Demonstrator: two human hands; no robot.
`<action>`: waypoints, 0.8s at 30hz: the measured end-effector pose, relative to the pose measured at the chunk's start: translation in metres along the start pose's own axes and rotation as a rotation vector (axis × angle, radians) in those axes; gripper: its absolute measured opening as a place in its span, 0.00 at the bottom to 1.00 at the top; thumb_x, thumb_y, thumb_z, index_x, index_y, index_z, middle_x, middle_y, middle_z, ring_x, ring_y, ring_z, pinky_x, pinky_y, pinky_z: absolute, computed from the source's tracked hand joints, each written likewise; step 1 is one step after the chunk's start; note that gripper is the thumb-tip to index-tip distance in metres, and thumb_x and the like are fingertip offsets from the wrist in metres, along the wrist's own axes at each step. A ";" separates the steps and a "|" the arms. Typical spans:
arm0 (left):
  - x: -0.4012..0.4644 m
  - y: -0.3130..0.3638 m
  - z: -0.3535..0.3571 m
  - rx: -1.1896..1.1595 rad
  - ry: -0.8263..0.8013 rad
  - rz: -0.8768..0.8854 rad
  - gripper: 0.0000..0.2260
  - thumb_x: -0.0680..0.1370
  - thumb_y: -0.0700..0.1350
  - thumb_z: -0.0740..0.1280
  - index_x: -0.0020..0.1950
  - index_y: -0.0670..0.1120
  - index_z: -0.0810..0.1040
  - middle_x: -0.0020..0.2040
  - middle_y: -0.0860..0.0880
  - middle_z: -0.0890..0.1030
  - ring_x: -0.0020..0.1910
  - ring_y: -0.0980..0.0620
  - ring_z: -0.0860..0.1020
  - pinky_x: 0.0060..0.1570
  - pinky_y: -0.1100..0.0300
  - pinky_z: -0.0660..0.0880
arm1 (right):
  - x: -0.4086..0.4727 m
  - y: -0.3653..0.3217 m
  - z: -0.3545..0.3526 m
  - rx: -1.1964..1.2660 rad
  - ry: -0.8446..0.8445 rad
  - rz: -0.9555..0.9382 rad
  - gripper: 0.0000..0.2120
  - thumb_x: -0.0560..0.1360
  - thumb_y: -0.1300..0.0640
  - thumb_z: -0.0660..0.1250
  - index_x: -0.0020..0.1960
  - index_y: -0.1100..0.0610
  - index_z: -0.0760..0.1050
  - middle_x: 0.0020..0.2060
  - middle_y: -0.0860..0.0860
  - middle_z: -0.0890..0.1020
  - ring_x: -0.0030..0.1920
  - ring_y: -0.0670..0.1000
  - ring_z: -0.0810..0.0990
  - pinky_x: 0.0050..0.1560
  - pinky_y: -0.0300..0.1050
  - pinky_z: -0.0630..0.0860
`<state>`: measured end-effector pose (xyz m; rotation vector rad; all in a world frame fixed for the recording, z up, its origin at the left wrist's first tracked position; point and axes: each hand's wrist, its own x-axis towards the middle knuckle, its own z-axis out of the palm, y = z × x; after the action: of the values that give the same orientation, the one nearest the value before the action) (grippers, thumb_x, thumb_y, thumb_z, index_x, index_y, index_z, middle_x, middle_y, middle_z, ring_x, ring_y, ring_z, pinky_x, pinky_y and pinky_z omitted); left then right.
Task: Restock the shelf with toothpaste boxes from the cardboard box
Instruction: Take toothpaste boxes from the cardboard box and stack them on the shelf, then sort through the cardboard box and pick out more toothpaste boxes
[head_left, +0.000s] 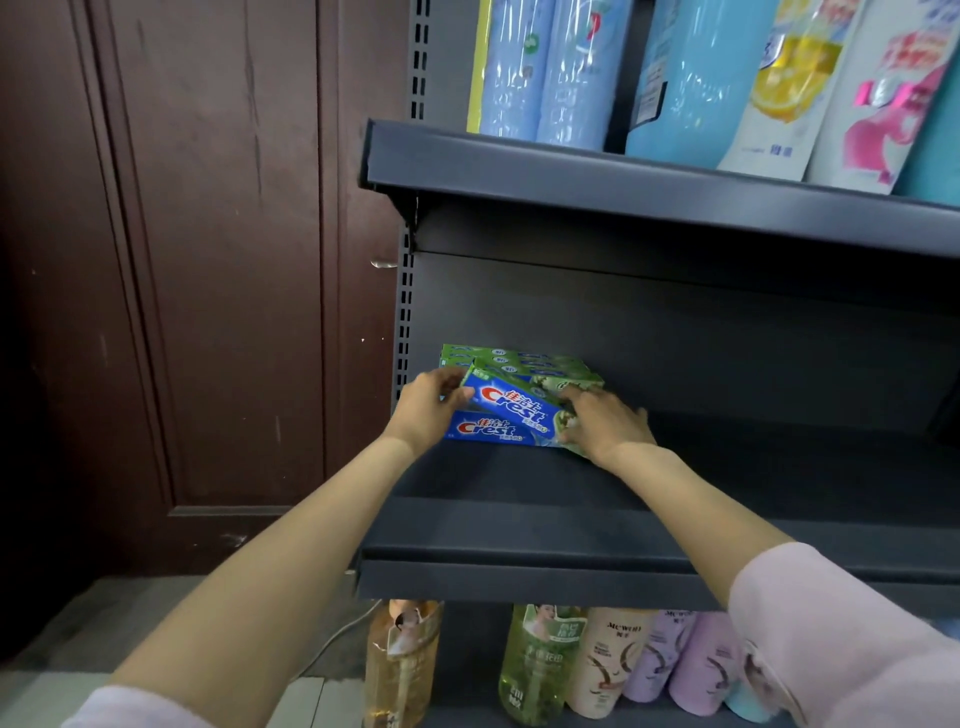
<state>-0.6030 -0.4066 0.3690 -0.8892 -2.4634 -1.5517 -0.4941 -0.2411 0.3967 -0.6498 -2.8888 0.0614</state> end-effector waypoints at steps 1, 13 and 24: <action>0.001 0.001 0.000 -0.011 0.009 -0.018 0.20 0.80 0.43 0.63 0.71 0.38 0.68 0.66 0.42 0.75 0.65 0.47 0.74 0.57 0.65 0.68 | 0.000 0.000 -0.001 -0.002 0.010 -0.011 0.27 0.78 0.52 0.63 0.74 0.45 0.60 0.70 0.52 0.67 0.70 0.56 0.65 0.66 0.61 0.61; 0.003 -0.003 0.004 -0.037 0.153 -0.226 0.22 0.71 0.47 0.75 0.61 0.41 0.75 0.58 0.42 0.79 0.60 0.44 0.76 0.59 0.49 0.74 | 0.016 -0.011 0.008 0.106 0.241 -0.130 0.20 0.79 0.58 0.60 0.71 0.50 0.68 0.65 0.53 0.68 0.66 0.54 0.68 0.63 0.51 0.69; 0.004 0.008 0.012 -0.016 0.143 -0.209 0.26 0.74 0.44 0.72 0.70 0.43 0.68 0.61 0.41 0.78 0.62 0.44 0.75 0.60 0.51 0.74 | 0.010 -0.013 0.028 -0.009 0.276 -0.106 0.29 0.76 0.54 0.65 0.73 0.53 0.57 0.70 0.54 0.62 0.71 0.56 0.61 0.70 0.51 0.61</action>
<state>-0.5997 -0.3925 0.3709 -0.5155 -2.5107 -1.6352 -0.5133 -0.2488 0.3717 -0.4640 -2.6515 -0.0514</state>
